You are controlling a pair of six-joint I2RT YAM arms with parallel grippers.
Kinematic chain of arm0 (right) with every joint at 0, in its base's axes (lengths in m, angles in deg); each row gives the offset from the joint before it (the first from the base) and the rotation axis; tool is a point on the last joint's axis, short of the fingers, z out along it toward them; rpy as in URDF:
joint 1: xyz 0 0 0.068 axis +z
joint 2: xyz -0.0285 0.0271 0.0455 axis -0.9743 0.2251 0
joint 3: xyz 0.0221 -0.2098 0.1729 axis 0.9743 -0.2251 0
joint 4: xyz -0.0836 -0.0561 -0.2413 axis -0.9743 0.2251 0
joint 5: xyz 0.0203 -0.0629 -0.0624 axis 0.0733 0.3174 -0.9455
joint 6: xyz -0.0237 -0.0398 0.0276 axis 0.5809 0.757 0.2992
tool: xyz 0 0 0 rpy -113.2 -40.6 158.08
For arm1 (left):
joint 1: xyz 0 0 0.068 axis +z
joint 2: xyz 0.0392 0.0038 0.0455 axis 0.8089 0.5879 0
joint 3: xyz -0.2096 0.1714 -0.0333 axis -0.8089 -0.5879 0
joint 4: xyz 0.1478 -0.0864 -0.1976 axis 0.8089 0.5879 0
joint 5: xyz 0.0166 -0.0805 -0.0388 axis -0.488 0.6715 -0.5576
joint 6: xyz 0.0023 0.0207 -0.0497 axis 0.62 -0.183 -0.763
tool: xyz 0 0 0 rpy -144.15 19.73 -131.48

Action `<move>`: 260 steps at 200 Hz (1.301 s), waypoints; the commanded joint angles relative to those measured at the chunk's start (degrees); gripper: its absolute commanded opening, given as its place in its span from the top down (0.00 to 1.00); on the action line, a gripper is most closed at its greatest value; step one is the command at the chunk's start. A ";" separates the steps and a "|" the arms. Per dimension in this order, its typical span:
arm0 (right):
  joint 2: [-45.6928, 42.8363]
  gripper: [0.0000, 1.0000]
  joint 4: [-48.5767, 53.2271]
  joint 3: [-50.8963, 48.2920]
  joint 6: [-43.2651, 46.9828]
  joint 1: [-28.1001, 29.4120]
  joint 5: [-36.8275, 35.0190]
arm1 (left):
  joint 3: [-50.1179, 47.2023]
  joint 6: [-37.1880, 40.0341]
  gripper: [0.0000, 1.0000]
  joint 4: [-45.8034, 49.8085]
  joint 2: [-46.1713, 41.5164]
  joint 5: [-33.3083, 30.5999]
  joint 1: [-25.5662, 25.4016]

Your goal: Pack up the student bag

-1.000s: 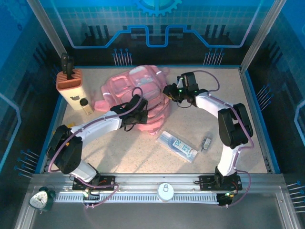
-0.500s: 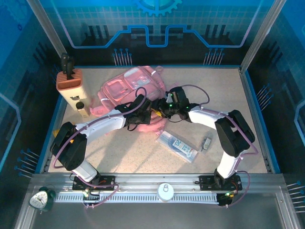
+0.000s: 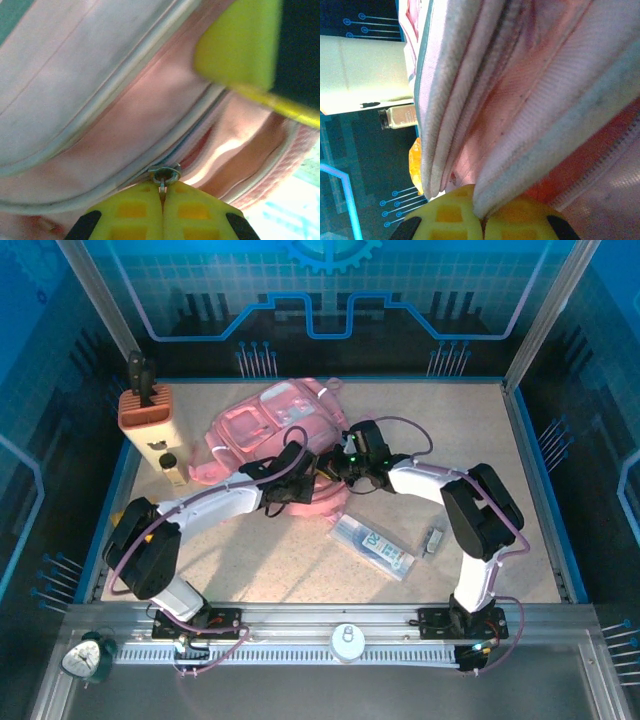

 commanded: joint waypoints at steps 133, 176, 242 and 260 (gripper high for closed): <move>-6.59 1.00 1.98 -2.94 8.08 -6.60 1.35 | -2.18 5.95 1.00 -8.15 2.61 -1.29 27.47; -8.61 1.00 1.88 -4.41 8.42 -4.12 -0.91 | 3.95 0.83 1.00 -5.31 7.50 0.47 31.04; -7.17 1.00 1.16 -4.04 7.89 -7.05 0.00 | 0.57 5.57 1.00 -6.17 1.78 7.37 29.16; -6.41 1.00 4.40 -0.49 10.73 -10.25 1.95 | -0.52 9.27 1.00 -4.35 -0.23 4.70 24.24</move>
